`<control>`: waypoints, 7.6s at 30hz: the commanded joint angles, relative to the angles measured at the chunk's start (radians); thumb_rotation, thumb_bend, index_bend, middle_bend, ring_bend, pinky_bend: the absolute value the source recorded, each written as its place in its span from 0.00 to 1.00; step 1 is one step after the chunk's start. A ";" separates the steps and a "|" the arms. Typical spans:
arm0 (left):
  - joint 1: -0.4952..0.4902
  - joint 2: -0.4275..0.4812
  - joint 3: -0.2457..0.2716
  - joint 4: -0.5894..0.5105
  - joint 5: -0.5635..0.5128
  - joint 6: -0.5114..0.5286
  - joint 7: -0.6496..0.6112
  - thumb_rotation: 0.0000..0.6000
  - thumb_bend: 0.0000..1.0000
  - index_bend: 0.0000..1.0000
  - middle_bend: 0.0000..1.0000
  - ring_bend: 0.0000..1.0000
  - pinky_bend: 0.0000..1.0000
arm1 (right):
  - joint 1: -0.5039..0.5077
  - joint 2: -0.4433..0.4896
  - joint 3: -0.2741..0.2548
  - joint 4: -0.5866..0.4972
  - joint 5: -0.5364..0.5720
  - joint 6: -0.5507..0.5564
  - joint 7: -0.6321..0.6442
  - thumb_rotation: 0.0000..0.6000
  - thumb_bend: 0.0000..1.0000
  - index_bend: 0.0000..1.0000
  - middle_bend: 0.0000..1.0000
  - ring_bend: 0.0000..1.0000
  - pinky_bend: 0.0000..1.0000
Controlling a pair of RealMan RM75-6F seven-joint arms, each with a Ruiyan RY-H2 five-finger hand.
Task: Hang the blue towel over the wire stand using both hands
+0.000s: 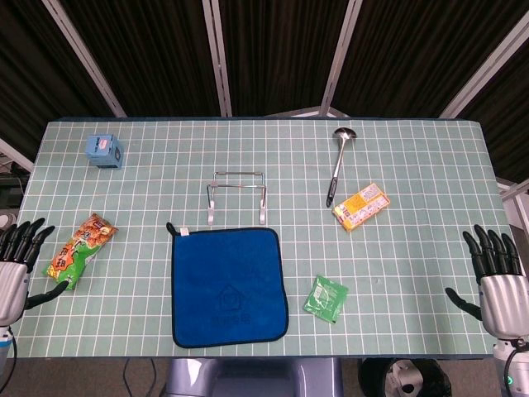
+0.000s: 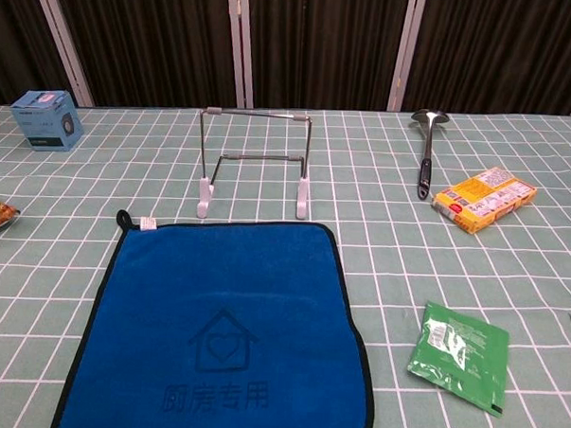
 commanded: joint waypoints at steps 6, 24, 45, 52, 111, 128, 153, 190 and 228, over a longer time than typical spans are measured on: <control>-0.002 0.007 0.008 -0.015 -0.007 -0.016 0.019 1.00 0.00 0.00 0.00 0.00 0.00 | 0.004 -0.001 -0.009 -0.004 0.002 -0.023 -0.008 1.00 0.00 0.00 0.00 0.00 0.00; -0.020 -0.025 -0.013 -0.010 -0.086 -0.076 0.091 1.00 0.00 0.00 0.00 0.00 0.00 | 0.509 -0.095 0.019 0.061 -0.312 -0.473 0.192 1.00 0.00 0.00 0.00 0.00 0.00; -0.028 -0.047 -0.030 0.024 -0.142 -0.105 0.107 1.00 0.00 0.00 0.00 0.00 0.00 | 0.744 -0.420 -0.100 0.409 -0.411 -0.586 0.130 1.00 0.10 0.02 0.02 0.00 0.00; -0.030 -0.051 -0.027 0.022 -0.135 -0.104 0.115 1.00 0.00 0.00 0.00 0.00 0.00 | 0.769 -0.467 -0.094 0.456 -0.371 -0.596 0.117 1.00 0.10 0.03 0.02 0.00 0.00; -0.051 -0.068 0.003 0.001 -0.120 -0.153 0.151 1.00 0.00 0.00 0.00 0.00 0.00 | 0.853 -0.636 -0.167 0.622 -0.273 -0.522 0.116 1.00 0.39 0.55 0.05 0.00 0.03; -0.320 -0.281 0.058 0.205 0.147 -0.405 0.086 1.00 0.03 0.31 0.00 0.00 0.00 | 0.858 -0.630 -0.157 0.584 -0.237 -0.523 0.119 1.00 0.41 0.59 0.05 0.00 0.04; -0.436 -0.443 0.153 0.565 0.270 -0.361 -0.023 1.00 0.13 0.40 0.00 0.00 0.00 | 0.857 -0.629 -0.162 0.573 -0.215 -0.539 0.096 1.00 0.41 0.60 0.05 0.00 0.04; -0.462 -0.486 0.192 0.588 0.250 -0.343 -0.012 1.00 0.31 0.44 0.00 0.00 0.00 | 0.865 -0.637 -0.165 0.564 -0.218 -0.536 0.083 1.00 0.41 0.60 0.06 0.00 0.08; -0.474 -0.463 0.121 0.480 0.203 -0.226 -0.069 1.00 0.45 0.80 0.00 0.00 0.00 | 0.848 -0.526 -0.091 0.425 -0.182 -0.419 0.133 1.00 0.41 0.60 0.07 0.00 0.09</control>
